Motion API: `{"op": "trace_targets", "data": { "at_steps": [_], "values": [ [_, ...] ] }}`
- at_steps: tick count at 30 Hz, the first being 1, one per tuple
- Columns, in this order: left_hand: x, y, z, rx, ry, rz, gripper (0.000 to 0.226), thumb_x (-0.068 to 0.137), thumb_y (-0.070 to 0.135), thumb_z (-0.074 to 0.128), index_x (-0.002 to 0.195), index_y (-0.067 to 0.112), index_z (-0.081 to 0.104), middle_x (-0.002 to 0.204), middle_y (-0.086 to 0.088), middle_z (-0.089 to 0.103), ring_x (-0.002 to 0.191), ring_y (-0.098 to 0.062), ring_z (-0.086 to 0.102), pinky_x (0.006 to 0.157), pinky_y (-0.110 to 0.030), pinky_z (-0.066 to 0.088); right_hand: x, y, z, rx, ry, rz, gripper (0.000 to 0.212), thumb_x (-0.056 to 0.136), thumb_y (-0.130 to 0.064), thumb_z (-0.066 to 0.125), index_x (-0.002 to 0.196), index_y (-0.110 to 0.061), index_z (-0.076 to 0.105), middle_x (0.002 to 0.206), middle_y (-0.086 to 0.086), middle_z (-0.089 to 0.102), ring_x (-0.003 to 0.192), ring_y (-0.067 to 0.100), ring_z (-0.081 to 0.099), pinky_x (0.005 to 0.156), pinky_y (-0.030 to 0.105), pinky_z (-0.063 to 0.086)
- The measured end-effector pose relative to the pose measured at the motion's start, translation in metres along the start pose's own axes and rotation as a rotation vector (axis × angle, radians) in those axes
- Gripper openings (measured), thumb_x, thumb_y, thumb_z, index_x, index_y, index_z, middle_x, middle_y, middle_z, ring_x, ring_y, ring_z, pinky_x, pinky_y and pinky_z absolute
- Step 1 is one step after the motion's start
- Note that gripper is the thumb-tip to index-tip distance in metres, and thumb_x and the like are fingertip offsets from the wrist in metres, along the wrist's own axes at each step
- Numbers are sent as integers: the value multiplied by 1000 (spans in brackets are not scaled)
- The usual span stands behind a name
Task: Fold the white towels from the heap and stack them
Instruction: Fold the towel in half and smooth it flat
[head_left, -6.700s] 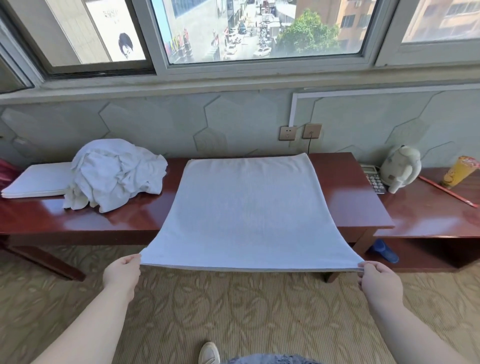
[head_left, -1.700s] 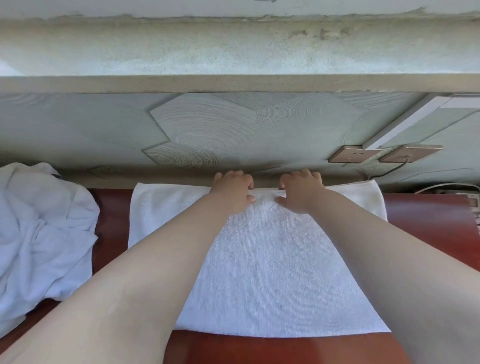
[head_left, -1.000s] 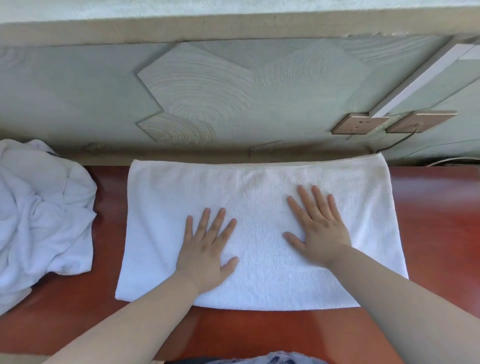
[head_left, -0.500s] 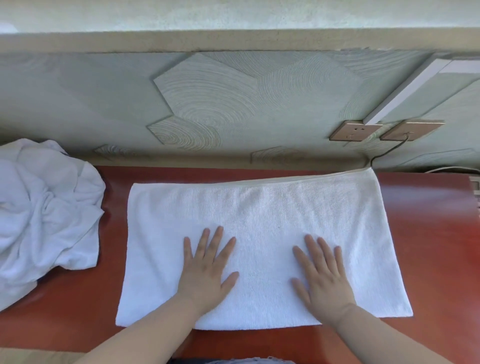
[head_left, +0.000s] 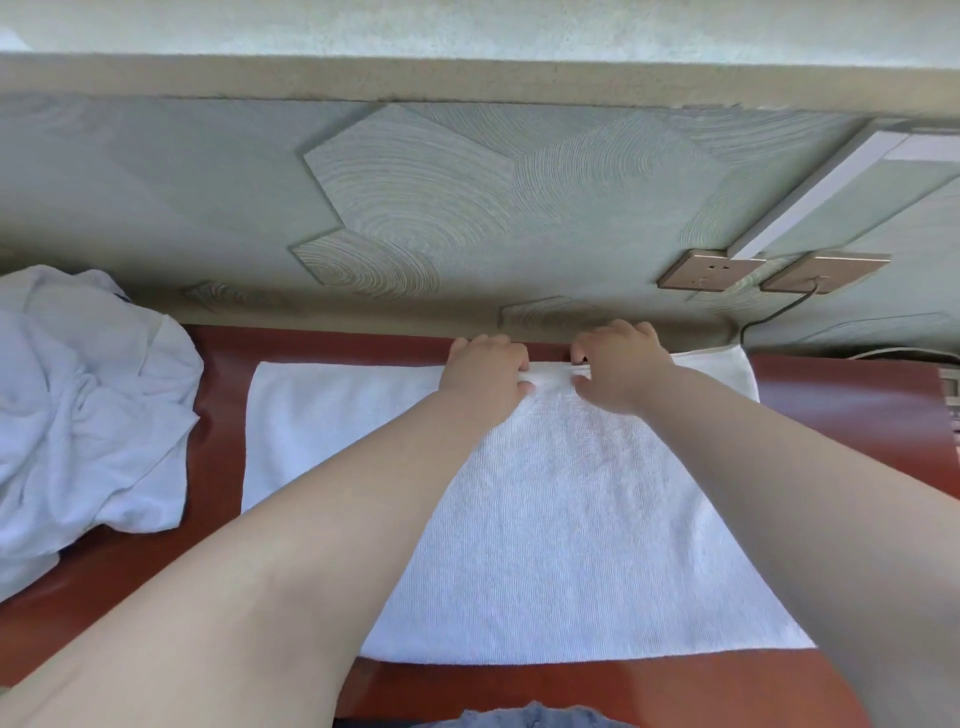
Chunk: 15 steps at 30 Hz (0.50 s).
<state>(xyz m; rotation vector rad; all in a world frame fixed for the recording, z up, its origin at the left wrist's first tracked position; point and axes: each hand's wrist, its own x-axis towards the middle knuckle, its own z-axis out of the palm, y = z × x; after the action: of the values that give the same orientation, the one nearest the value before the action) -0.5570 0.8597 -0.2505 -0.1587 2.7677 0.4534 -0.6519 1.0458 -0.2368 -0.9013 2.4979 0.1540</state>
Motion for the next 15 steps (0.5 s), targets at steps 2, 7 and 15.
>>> {"op": "trace_targets", "data": {
  "at_steps": [2,7,15],
  "values": [
    [1,-1,1,24,-4,-2,28,98,51,62,116,29,66,115,7,65,112,-18,58,100,-39,34,-1,6,2,-8,-9,4,36,92,-56,56,118,-32,60,116,-6,65,118,23,51,97,43,36],
    [-3,-7,-1,62,-12,44,21,106,43,50,110,24,59,96,6,65,95,-21,61,96,-39,34,-6,19,-2,-64,-64,29,47,94,-65,51,126,-32,60,121,-5,64,121,24,49,100,44,36],
    [-4,-17,11,42,83,-78,26,109,45,44,103,23,57,92,5,64,80,-23,57,81,-39,38,3,43,-1,44,-100,97,41,102,-58,45,129,-31,61,120,-2,67,123,25,57,108,43,31]
  ]
}}
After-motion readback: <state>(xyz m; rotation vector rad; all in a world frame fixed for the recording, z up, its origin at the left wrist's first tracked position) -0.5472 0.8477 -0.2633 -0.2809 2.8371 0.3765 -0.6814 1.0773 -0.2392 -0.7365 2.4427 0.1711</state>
